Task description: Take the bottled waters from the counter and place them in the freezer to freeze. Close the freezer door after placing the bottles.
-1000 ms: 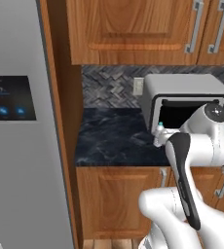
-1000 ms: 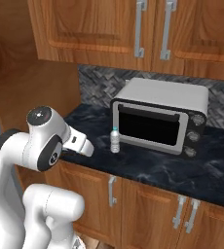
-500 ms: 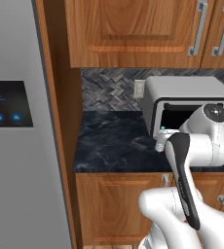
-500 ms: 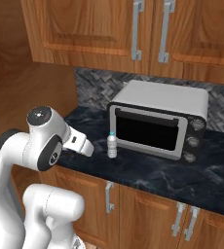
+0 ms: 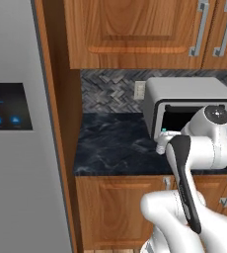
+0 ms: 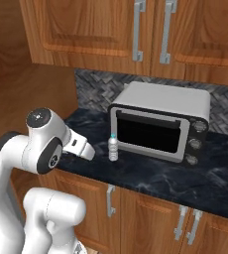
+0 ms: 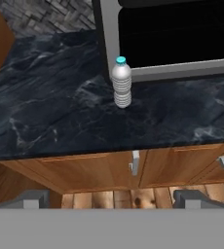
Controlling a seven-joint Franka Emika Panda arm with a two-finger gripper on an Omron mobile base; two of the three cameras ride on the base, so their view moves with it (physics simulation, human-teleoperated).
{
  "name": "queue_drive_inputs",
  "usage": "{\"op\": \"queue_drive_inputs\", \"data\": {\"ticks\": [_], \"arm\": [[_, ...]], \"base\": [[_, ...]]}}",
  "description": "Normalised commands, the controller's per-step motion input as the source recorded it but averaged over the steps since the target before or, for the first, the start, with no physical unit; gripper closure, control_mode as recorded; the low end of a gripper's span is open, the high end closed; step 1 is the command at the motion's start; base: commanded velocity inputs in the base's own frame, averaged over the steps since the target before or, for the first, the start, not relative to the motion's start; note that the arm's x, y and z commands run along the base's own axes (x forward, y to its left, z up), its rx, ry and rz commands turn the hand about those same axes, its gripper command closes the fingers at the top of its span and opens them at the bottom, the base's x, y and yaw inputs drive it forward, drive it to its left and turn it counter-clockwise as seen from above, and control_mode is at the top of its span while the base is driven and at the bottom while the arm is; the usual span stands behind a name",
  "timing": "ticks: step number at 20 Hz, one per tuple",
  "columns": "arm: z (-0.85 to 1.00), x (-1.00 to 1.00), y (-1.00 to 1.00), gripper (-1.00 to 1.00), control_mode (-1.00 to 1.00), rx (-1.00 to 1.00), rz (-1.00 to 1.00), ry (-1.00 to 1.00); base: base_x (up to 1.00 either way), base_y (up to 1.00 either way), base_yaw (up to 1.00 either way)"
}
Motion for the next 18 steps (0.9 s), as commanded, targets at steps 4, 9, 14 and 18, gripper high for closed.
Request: {"op": "queue_drive_inputs", "data": {"ticks": [4,9,14,18], "arm": [[-0.22,0.1,0.09,-1.0,-1.0,-0.02,-0.3,0.02],[-0.3,0.52,0.1,-1.0,-1.0,-0.05,-0.28,0.08],[-0.56,0.71,0.0,-1.0,-1.0,-0.13,-0.22,0.01],[-0.67,0.62,0.0,-1.0,-1.0,-0.2,-0.1,-0.18]], "base": [[0.0,0.0,0.0],[0.0,0.0,0.0],[0.0,0.0,0.0],[0.0,0.0,0.0]]}}
